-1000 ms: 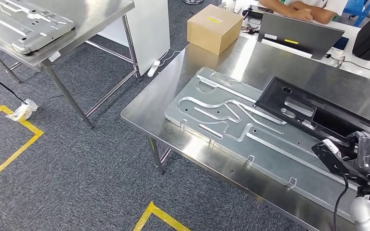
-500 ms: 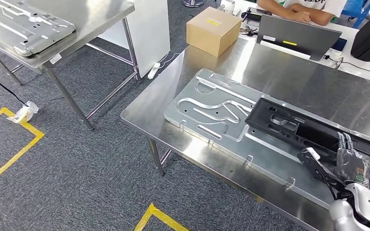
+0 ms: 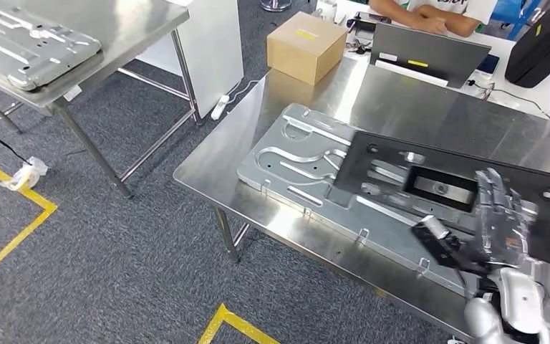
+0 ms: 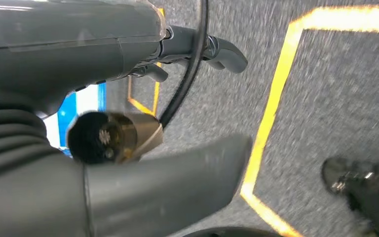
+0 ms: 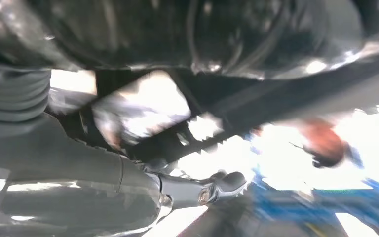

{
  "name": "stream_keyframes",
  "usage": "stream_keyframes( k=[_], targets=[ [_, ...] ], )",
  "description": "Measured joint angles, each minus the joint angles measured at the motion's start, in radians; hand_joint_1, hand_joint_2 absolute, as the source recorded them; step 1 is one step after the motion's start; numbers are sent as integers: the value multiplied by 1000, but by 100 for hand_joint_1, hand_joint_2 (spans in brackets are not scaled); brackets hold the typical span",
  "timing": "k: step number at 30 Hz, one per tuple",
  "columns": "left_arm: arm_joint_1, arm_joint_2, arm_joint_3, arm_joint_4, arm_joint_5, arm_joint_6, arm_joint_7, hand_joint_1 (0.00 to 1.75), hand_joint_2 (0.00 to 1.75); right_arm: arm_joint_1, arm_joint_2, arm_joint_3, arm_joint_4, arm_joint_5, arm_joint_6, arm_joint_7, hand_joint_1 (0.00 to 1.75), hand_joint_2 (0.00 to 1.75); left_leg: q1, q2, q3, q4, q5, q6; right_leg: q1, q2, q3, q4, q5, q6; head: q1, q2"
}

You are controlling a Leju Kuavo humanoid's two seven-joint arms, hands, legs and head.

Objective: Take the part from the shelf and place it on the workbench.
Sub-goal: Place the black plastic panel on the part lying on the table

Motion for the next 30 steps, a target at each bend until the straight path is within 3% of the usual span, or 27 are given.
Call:
stream_keyframes(
  k=[2,3,4,7,8,10,13,15,17,18,19,20,22,24,27,28,29,30],
  targets=[
    [-2,-1,5,0,0,3,1,0,0,20,13,49,-69,32,-14,-4,0,0,4,0,-7,0,5,-1,-8,-7,-50,130,-61,7,0,0],
    [-1,-2,7,0,0,3,2,0,0,33,17,73,-102,50,-21,-5,0,0,7,-2,-12,6,3,-4,-14,-8,-65,173,-70,13,0,0],
    [1,-3,9,0,1,4,2,0,0,44,22,96,-134,67,-31,-5,0,0,11,-5,-17,16,0,-9,-20,-10,-63,178,-59,21,0,0],
    [5,-5,14,0,3,4,3,0,0,58,36,173,-217,111,-63,-3,0,0,26,-8,-42,63,-24,-41,-36,-17,21,30,11,47,2,0],
    [4,-6,16,0,3,4,3,0,0,61,40,195,-236,118,-69,-2,0,0,28,-10,-53,83,-33,-53,-37,-16,39,-3,19,48,3,0],
    [2,-5,18,-1,4,5,3,0,0,69,44,223,-264,124,-74,1,0,0,25,-15,-74,114,-47,-71,-35,-12,39,-7,2,28,4,0],
    [3,-7,18,0,4,5,2,0,0,73,49,246,-296,124,-77,1,0,0,29,-17,-89,146,-67,-82,-33,-12,20,3,0,-8,1,0],
    [4,-7,19,0,4,5,3,0,0,74,50,254,-311,124,-77,1,0,0,30,-16,-119,223,-129,-85,-29,-16,8,2,10,-24,0,0],
    [4,-8,18,0,4,6,3,0,0,75,51,259,-318,125,-77,1,0,0,28,-16,-164,341,-204,-82,-20,-18,-8,1,22,-34,0,0],
    [4,-8,18,0,4,6,3,0,0,75,52,261,-319,126,-78,2,0,0,27,-16,-177,384,-223,-79,-14,-19,-17,1,28,-37,0,0],
    [4,-8,18,0,4,6,3,0,0,76,53,263,-320,127,-78,3,0,0,24,-16,-175,395,-222,-72,-8,-20,-25,1,35,-40,0,0],
    [4,-8,18,0,3,6,3,0,0,76,53,265,-321,127,-79,4,0,0,19,-16,-154,370,-204,-62,-2,-20,-33,1,42,-41,0,0],
    [2,-8,19,-1,4,6,2,0,0,78,53,267,-326,129,-79,12,0,0,2,-16,-71,237,-153,-29,6,-19,-47,1,59,-43,0,0],
    [1,-8,19,-1,5,8,0,0,0,80,53,267,-330,130,-78,21,0,0,-13,-13,-11,131,-121,-3,6,-20,-49,-6,77,-36,-1,0],
    [0,-10,19,-1,6,9,-2,0,0,82,53,267,-331,131,-78,28,0,0,-22,-11,-7,92,-88,3,-2,-23,-44,-28,107,-14,-7,0],
    [-1,-12,19,-1,7,9,-3,0,0,84,53,267,-331,131,-78,29,0,0,-21,-10,-11,79,-72,3,-2,-22,-47,-30,103,-8,-8,0],
    [-1,-14,19,-1,10,6,-8,0,0,85,53,267,-331,130,-77,32,0,0,-18,-9,-18,66,-55,5,0,-20,-53,-20,82,-3,-7,0],
    [0,-16,21,0,16,2,-17,0,0,86,53,266,-331,126,-75,36,0,0,-15,-8,-28,55,-38,6,0,-18,-64,10,42,2,-7,0]
  ],
)
